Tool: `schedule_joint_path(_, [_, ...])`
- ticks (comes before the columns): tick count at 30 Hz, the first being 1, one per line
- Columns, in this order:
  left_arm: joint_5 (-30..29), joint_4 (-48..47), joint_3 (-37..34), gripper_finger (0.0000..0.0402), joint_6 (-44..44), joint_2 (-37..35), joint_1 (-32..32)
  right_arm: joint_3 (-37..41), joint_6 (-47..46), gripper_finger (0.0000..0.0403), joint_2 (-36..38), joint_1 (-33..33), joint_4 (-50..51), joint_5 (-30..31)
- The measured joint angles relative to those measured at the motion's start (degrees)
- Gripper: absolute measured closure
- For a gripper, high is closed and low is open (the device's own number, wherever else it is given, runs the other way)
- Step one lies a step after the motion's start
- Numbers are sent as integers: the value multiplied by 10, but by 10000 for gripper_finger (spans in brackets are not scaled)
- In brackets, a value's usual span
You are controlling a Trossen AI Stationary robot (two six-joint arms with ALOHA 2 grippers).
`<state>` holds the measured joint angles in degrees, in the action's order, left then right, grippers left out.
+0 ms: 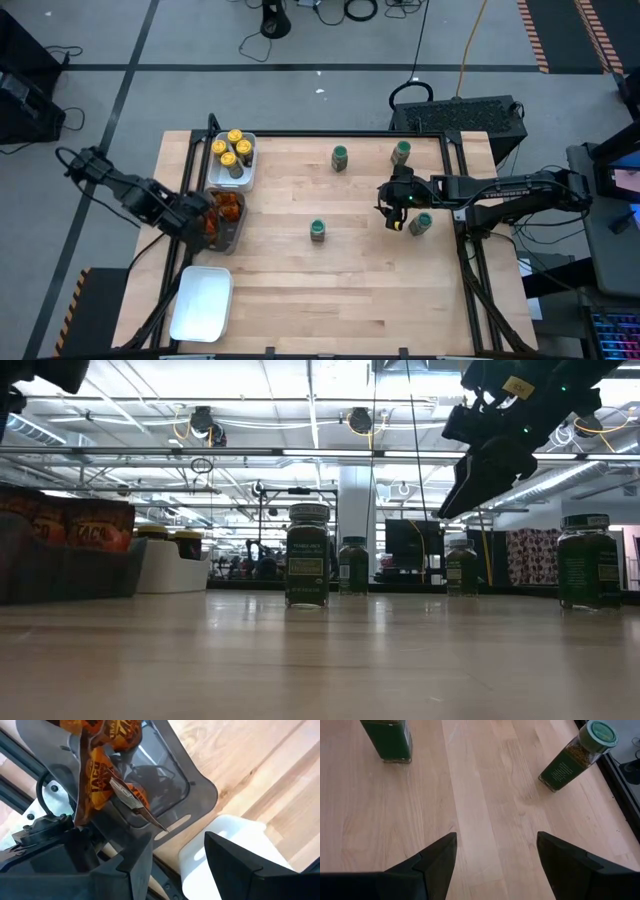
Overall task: Sort spices by type
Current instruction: Put the orange seasoning pack into the black bin
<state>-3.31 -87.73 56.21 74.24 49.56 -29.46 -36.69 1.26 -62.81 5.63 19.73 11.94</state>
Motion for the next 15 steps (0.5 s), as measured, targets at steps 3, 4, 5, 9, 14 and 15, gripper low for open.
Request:
schedule_joint_path(3, [0, 0, 0, 217, -1, 0, 17, 0, -1, 145, 0, 0, 2, 0])
schedule_joint_path(4, [0, 0, 0, 217, -6, 0, 23, 0, -1, 145, 0, 0, 2, 0])
schedule_joint_path(5, [0, 0, 0, 217, -15, 0, 30, 0, -1, 145, 0, 0, 2, 0])
schedule_joint_path(9, [0, 2, 0, 217, -42, 0, 56, 0, -1, 145, 0, 0, 3, 0])
schedule_joint_path(14, [24, 2, 0, 217, -56, 0, 87, 0, -6, 145, 0, 0, 7, 0])
schedule_joint_path(15, [32, 2, 0, 217, -55, 0, 93, 0, -6, 145, 0, 0, 10, 0])
